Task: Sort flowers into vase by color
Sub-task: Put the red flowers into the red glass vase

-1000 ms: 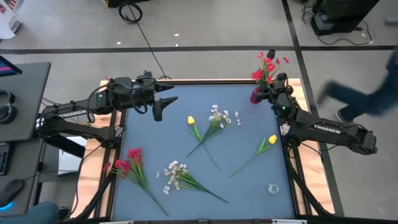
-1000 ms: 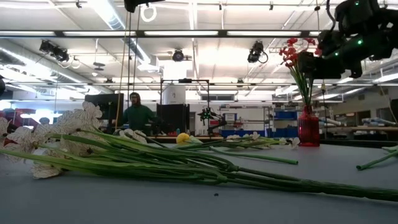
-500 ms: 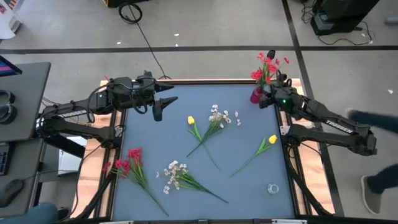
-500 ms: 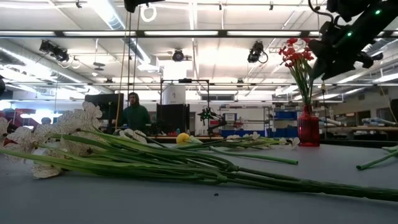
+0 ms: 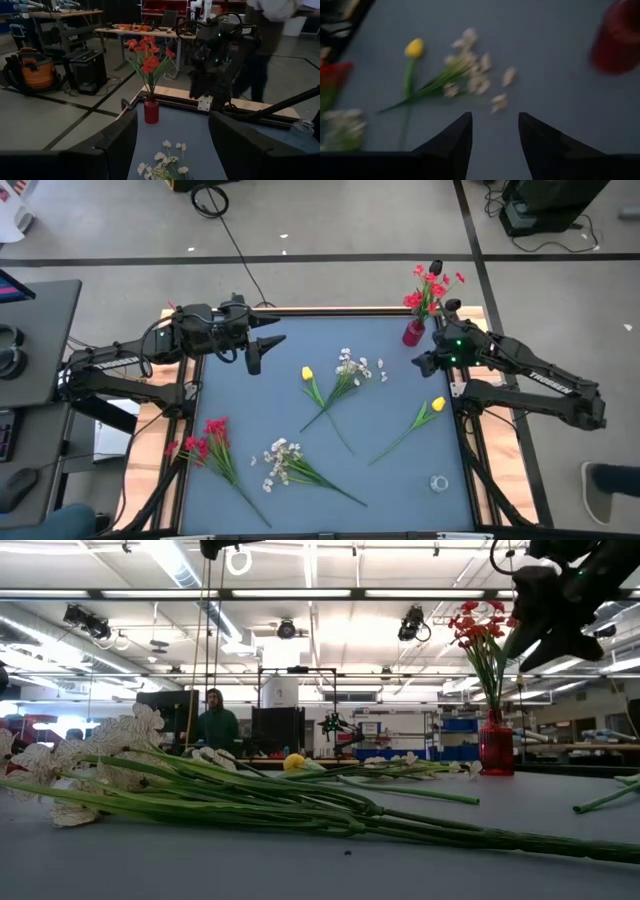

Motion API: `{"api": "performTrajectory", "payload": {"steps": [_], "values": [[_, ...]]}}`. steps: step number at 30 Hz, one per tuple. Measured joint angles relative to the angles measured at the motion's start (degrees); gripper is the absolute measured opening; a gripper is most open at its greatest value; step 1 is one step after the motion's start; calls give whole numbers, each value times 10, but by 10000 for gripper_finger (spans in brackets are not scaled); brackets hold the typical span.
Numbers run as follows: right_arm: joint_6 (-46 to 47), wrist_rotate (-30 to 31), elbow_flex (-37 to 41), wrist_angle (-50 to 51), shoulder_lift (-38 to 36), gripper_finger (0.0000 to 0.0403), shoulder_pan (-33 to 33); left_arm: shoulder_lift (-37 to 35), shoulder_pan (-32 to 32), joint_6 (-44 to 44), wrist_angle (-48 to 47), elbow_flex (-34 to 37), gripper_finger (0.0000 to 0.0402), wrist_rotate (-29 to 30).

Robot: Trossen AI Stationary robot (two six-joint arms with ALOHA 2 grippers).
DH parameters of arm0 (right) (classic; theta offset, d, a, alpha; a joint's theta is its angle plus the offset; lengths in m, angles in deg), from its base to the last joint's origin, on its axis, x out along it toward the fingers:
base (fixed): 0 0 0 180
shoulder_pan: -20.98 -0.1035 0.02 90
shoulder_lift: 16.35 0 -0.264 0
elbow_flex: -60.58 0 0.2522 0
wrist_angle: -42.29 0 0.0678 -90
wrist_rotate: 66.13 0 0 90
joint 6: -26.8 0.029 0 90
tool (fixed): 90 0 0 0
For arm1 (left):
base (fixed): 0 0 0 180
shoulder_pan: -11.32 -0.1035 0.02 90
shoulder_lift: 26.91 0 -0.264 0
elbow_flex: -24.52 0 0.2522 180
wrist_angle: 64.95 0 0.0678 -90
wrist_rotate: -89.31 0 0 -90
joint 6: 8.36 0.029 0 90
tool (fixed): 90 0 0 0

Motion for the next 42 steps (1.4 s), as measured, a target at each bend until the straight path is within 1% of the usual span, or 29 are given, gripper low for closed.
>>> {"api": "performTrajectory", "payload": {"steps": [3,7,10,14,18,20,21,24,25,28,31,33,35,38,40,42], "values": [[39,-41,0,2,0,167,-14,0,-2,2,20,0,251,0],[106,-44,0,2,1,165,-61,0,-1,-1,30,0,251,1],[170,-18,0,-8,11,163,-116,0,-1,-14,46,0,251,0],[253,46,0,-57,45,160,-198,0,-1,-59,66,0,251,0],[329,101,0,-129,107,159,-274,-3,-1,-83,67,0,251,1],[360,120,0,-173,147,159,-306,-6,-1,-125,54,0,251,1],[375,127,0,-194,167,159,-320,-9,-1,-146,39,0,251,-2],[418,140,0,-274,233,159,-362,-12,-1,-154,-15,0,251,-47],[431,146,0,-303,253,159,-375,-12,-1,-163,-37,0,251,-53],[470,171,0,-395,311,159,-412,-12,-1,-223,-116,0,251,-57],[506,194,0,-473,361,159,-440,-12,3,-278,-223,0,251,-59],[525,207,0,-504,388,159,-454,-11,9,-329,-301,0,251,-58],[547,218,0,-523,408,159,-465,-11,20,-387,-379,1,251,-37],[581,226,0,-521,424,159,-479,-11,58,-479,-474,1,246,22],[596,235,0,-518,429,159,-489,-11,98,-554,-532,1,239,58],[604,240,0,-519,429,158,-497,-11,145,-632,-564,1,231,92]]}}
